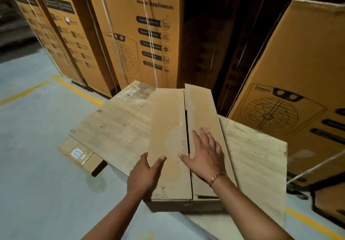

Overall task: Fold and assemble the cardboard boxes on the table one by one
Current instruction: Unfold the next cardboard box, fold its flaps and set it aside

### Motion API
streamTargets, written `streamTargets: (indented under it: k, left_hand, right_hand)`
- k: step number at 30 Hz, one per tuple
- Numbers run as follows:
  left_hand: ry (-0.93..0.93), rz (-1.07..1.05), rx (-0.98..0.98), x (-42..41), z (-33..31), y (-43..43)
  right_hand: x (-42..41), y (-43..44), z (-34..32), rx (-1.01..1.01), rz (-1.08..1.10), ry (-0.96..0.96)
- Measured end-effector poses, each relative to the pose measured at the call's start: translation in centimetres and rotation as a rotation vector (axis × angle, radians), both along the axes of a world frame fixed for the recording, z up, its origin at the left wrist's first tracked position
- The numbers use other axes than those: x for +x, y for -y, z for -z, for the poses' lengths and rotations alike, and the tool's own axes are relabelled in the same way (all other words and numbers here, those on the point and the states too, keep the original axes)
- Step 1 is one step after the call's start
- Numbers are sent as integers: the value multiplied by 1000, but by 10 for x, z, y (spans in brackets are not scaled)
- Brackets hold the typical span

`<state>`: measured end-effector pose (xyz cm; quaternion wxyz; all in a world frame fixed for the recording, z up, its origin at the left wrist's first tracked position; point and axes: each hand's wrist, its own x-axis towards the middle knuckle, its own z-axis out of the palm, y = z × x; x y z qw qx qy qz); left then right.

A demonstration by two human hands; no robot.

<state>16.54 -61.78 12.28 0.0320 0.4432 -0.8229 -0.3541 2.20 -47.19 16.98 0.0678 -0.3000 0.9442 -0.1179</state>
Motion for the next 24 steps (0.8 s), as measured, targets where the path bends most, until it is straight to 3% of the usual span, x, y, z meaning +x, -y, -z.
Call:
streamTargets:
  k: [2,5,9,11,14,17,21,24]
  left_hand:
    - [-36,41,-93,1,1,1]
    - [-76,192,-301,-1,5,8]
    - [-88,311,-387,-5,9,12]
    - [-92,320,-386,-4,12,11]
    - [-72,302,-381,-6,10,12]
    - [-3,330,-420,-8,-1,6]
    - [109,307,-373,-20,-23,-19]
    - [208,305,-341,-32,-26,-41]
  right_hand:
    - [-3,8,-10,31,-52,15]
    - [-8,-5,-39,-112,-21,25]
    - [-27,-48,-79,-182,99,-155]
    - [-44,-80,-88,-111,180,-221]
    - [-64,-123,-72,174,284,-228]
    - [-64,-146,-28,343,325,-68]
    - [-33,-135,27,123,383,350]
    - [-22,-122,37,-3,427,489]
